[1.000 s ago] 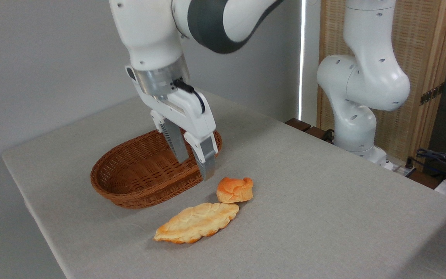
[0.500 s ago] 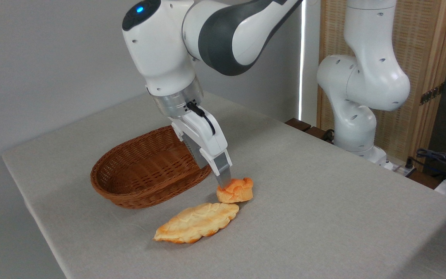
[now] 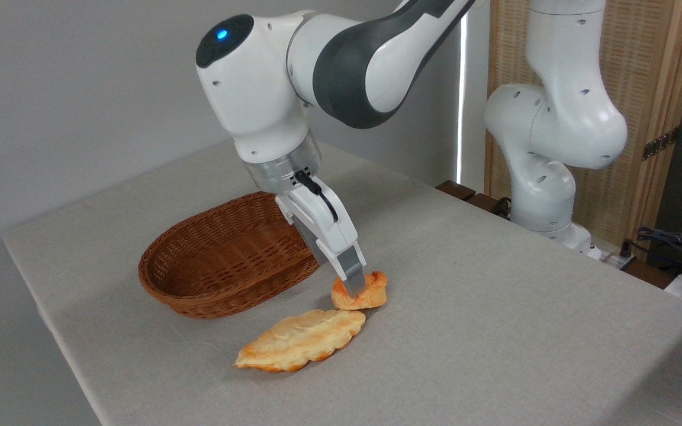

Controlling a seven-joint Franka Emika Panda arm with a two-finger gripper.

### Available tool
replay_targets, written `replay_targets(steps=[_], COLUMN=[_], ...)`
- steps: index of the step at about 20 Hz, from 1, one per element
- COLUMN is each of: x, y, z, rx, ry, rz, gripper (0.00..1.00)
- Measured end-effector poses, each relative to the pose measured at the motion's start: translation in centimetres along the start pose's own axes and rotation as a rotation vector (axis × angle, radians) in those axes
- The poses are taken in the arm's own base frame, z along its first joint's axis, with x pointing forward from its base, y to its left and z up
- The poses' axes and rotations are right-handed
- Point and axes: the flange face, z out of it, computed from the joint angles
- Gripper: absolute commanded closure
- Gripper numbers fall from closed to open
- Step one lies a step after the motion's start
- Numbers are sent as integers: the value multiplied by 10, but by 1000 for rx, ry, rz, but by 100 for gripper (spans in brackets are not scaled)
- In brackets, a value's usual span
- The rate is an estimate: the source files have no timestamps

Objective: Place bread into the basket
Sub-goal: 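Close the gripper on the orange roll and lift it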

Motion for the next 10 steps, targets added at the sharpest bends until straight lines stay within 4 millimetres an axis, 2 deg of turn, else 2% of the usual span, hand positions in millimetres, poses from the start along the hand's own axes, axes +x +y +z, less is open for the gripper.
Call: replay_targets(steps=[10], x=[11], y=[-12], z=[32], rx=[-12], ry=[-78], rz=[31], gripper=[0])
